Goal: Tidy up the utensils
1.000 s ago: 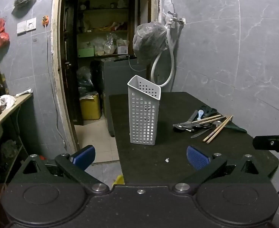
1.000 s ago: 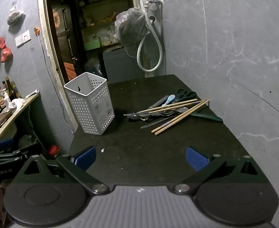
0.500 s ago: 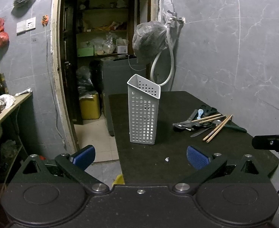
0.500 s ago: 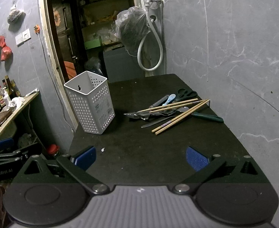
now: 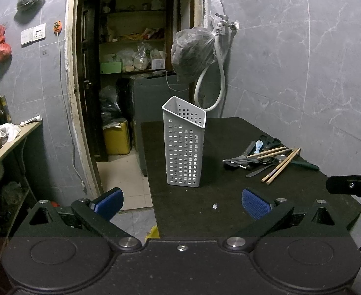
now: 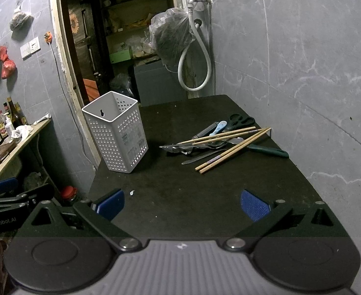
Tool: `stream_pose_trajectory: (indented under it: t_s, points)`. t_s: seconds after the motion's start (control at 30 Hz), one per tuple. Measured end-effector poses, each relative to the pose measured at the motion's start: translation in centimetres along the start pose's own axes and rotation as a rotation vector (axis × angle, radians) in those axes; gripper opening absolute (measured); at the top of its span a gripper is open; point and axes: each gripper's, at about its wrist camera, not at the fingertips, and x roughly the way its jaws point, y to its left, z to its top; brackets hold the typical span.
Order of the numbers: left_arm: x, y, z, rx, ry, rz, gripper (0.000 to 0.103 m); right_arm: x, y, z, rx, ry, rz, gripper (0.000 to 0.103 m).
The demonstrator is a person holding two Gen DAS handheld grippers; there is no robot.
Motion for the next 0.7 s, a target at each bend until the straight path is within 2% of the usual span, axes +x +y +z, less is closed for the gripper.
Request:
stream_pose_trajectory:
  t_s: [0.7]
  points:
    - [0.7,-0.9,-0.2,0.014,0.025,0.005,0.102,0.1,-1.1,-0.5,0.009,0.009,0.005,0.103]
